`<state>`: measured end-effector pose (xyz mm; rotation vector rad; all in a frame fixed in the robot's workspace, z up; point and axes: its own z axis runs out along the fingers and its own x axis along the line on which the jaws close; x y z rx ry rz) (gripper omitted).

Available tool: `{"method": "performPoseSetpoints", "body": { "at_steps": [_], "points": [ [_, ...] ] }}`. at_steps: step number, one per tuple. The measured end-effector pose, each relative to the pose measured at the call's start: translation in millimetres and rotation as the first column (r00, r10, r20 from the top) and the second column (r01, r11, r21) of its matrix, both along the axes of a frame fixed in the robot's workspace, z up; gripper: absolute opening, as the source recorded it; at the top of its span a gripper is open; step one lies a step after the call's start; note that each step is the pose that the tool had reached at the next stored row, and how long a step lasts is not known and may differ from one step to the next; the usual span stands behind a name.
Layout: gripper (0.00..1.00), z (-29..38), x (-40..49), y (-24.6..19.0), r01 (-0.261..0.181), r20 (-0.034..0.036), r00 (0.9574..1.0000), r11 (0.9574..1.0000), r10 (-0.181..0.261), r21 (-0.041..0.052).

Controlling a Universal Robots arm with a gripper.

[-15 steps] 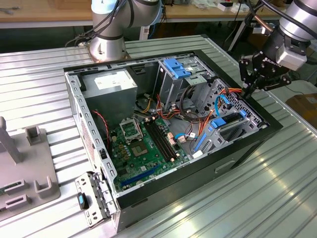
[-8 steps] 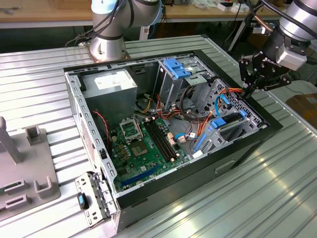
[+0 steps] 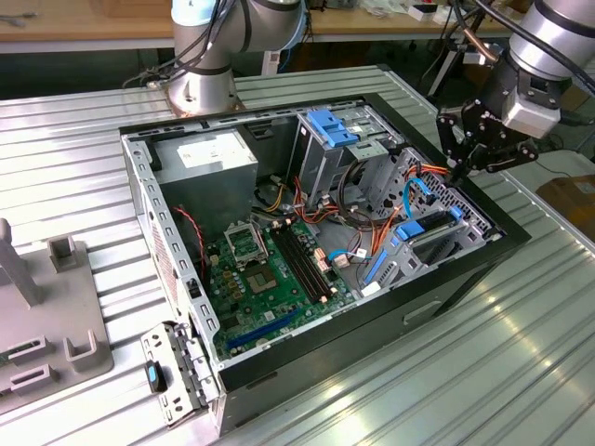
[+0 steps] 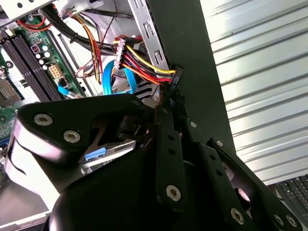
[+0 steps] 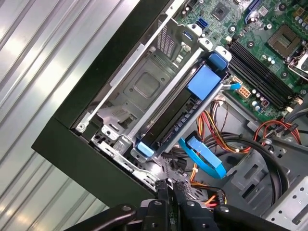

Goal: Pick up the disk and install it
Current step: 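Insert the first disk wire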

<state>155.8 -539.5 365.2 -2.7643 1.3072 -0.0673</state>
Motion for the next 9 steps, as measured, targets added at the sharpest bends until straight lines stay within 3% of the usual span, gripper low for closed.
{"method": "performPoseSetpoints", "body": {
  "at_steps": [6, 9],
  "points": [
    [0.16, 0.0, -15.9, -0.1, 0.000, 0.0220, 0.9998, 1.0000, 0.000, 0.0000],
    [0.16, -0.2, -16.8, -0.1, 0.052, 0.0222, 0.9984, 0.9987, -0.052, 0.0000]
  ]
}}
